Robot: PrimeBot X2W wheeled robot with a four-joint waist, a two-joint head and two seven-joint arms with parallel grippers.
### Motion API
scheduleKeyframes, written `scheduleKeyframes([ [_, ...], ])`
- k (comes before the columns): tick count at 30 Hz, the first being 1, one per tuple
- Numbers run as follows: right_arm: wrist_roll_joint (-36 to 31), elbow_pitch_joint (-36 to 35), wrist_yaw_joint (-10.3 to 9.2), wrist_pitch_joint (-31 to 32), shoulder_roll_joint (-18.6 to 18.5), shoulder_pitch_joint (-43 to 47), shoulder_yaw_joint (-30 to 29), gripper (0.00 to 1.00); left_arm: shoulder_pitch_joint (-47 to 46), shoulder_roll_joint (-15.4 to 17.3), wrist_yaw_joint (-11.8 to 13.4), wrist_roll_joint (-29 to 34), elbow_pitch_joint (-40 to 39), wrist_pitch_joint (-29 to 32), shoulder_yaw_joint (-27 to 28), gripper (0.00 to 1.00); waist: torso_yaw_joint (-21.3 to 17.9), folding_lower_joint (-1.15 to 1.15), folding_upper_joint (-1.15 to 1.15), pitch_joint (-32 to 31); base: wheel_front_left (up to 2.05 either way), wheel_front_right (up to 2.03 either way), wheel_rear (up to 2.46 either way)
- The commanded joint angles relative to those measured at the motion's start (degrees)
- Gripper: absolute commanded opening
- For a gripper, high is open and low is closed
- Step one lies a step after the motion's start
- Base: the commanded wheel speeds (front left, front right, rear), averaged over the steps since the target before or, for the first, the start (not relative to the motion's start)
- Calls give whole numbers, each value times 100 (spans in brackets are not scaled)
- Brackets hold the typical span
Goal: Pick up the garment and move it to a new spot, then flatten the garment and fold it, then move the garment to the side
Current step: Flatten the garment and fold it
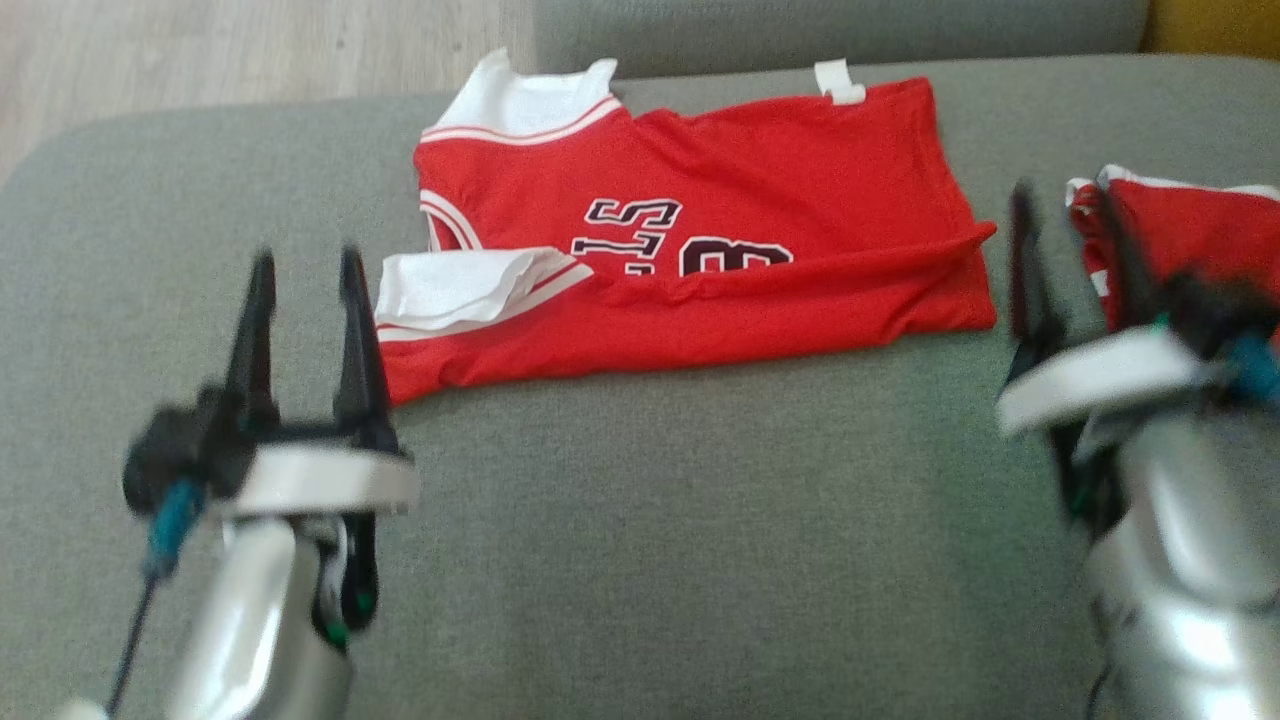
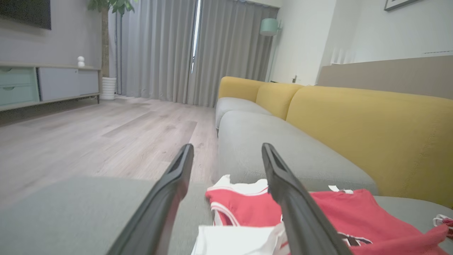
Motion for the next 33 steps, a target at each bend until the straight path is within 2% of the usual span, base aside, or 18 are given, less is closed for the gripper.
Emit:
scheduleKeyframes([
  [1,-240,-289,37,-58,221,231,-30,100,44,12,37,55,-220,-28,339,100,-22,1,0,-134,0,0,0],
  [6,-837,-575,37,-59,640,1012,-307,100,607,-265,-4,325,-266,-28,539,100,-57,1,0,-221,0,0,0],
  [11,-1001,-751,37,-59,747,1199,-397,100,705,-390,-130,523,-223,-29,688,100,-89,1,0,-242,0,0,0],
  [16,-1051,-873,37,-54,773,1127,-371,100,596,-433,-152,666,104,-29,768,100,-164,1,0,-199,0,0,0],
  [19,-1043,-940,37,-28,779,1063,-348,100,398,-389,-115,745,583,32,718,100,-215,1,0,-119,0,0,0],
  [25,-1043,-1042,37,3,784,958,-308,100,-179,-247,-1,820,1425,507,684,100,-334,1,0,127,0,0,0],
  [33,-1010,-1126,37,10,787,772,-240,100,-746,-27,26,879,2362,1144,606,100,-507,1,0,414,0,0,0],
])
